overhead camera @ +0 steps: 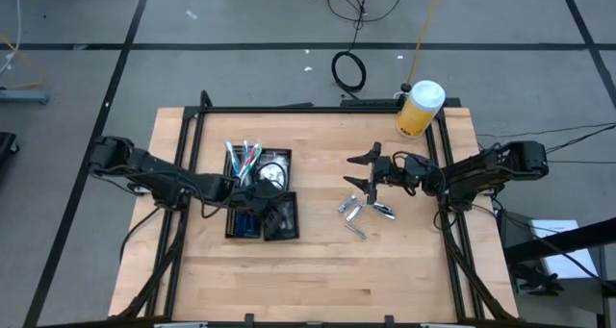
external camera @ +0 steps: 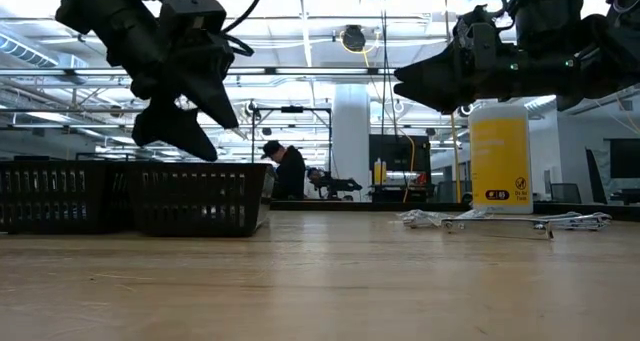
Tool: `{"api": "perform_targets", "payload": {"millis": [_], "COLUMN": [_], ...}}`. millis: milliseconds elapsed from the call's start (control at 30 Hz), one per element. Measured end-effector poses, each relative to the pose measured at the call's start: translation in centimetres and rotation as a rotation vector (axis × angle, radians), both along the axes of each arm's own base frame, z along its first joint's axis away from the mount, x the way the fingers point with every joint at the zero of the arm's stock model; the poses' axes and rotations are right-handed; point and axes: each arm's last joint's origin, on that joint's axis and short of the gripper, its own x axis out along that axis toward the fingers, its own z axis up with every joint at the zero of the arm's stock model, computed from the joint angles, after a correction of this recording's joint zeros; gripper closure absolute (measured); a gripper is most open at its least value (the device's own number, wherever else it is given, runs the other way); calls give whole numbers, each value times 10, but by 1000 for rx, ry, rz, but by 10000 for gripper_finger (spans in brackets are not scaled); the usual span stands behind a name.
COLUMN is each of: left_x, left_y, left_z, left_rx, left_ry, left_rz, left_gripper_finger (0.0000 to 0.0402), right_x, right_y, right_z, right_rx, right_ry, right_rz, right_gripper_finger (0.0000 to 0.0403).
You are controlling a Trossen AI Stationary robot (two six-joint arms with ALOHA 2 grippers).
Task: Pick & Place Travel size toiletries
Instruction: Put the nail cutter into the bottom right black bin
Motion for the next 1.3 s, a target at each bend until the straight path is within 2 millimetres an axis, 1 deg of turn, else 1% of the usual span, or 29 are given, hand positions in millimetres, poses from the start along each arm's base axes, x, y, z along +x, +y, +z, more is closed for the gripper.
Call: {"api": "perform_targets", "payload": {"millis": [133, 233, 300, 400, 500, 600, 667, 800, 933, 1000, 1067, 1300], "left_x": [4, 5, 5, 1, -1, -4, -9, -25, -42, -47, -50, -50], "left_y": [9, 13, 13, 12, 15, 25, 35, 57, 73, 77, 79, 80], "left_z": [7, 22, 33, 47, 56, 59, 58, 38, 27, 23, 24, 27], "left_rx": [12, 122, 248, 435, 556, 621, 637, 635, 589, 566, 554, 551], "left_ry": [-64, -181, -270, -337, -385, -428, -474, -529, -659, -702, -741, -772], "left_rz": [-42, -136, -222, -305, -349, -338, -301, -238, -114, -67, -39, -24], "left_gripper_finger": [119, 112, 111, 114, 121, 126, 127, 124, 117, 115, 116, 128], "right_x": [0, 4, 8, 14, 11, 1, -5, -17, -24, -27, -32, -49], "right_y": [0, 0, 1, 6, 17, 31, 41, 55, 69, 75, 79, 81], "right_z": [-2, 0, 4, 11, 11, 2, -4, -10, -14, -17, -22, -42], "right_rx": [8, 22, 37, 77, 126, 207, 255, 316, 349, 389, 420, 508], "right_ry": [28, 116, 222, 441, 678, 838, 914, 1031, 1095, 1115, 1147, 1200], "right_rz": [0, 2, 7, -25, -72, -81, -81, -92, -46, -5, 6, -72], "right_gripper_finger": [143, 144, 145, 145, 145, 145, 146, 152, 165, 172, 180, 204]}}
